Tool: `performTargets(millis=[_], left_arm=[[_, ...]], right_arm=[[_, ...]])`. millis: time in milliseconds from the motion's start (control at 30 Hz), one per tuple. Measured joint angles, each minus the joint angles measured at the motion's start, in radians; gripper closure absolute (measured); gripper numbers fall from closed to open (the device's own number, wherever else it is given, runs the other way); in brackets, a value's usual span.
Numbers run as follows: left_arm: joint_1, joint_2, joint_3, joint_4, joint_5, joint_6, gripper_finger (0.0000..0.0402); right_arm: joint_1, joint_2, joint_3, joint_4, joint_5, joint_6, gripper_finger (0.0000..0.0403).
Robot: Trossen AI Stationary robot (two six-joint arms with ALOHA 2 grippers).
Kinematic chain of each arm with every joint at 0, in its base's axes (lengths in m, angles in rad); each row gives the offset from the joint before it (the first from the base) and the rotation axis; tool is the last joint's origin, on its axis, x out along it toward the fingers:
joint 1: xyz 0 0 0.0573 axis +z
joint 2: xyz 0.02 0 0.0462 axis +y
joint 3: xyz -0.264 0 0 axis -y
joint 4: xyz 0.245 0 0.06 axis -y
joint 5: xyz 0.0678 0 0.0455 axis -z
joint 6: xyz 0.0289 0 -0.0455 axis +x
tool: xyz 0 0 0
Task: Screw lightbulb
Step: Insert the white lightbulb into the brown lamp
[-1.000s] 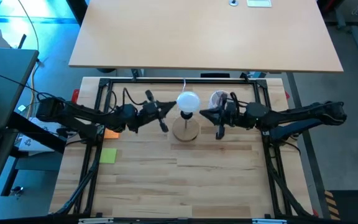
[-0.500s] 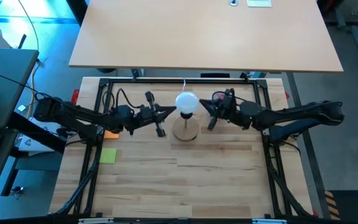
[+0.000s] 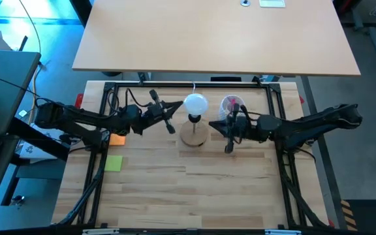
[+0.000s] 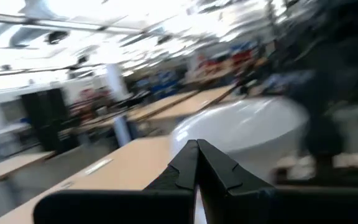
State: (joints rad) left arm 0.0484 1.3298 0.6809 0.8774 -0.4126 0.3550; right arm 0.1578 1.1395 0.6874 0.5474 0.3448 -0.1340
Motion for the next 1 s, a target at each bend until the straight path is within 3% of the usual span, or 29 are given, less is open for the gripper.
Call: performTargets(millis=[133,200,467,800,900,1000], left_arm=[[-0.025,-0.012,-0.001,0.0,-0.042,0.026,0.0401],[-0.043,-0.015,-0.001,0.006,-0.029,0.033,0.0401],[-0.068,-0.008,-0.001,0.01,-0.015,0.058,0.0401],[0.028,0.009,-0.001,-0.031,-0.029,0.036,0.0401],[0.02,-0.01,-0.001,-0.055,-0.093,0.063,0.0401],[-0.019,-0.043,-0.001,-0.06,-0.081,0.074,0.0401]], right_arm=[[-0.005,-0.001,0.0,0.002,0.257,-0.047,0.0402],[-0.042,0.0,0.0,0.003,0.289,-0.016,0.0402],[-0.176,0.023,0.0,0.02,0.026,0.092,0.0402],[-0.049,0.019,0.0,0.026,-0.082,0.054,0.0402],[-0.018,0.012,0.0,0.023,0.077,0.026,0.0402],[-0.038,0.01,0.0,0.018,0.277,0.025,0.0402]])
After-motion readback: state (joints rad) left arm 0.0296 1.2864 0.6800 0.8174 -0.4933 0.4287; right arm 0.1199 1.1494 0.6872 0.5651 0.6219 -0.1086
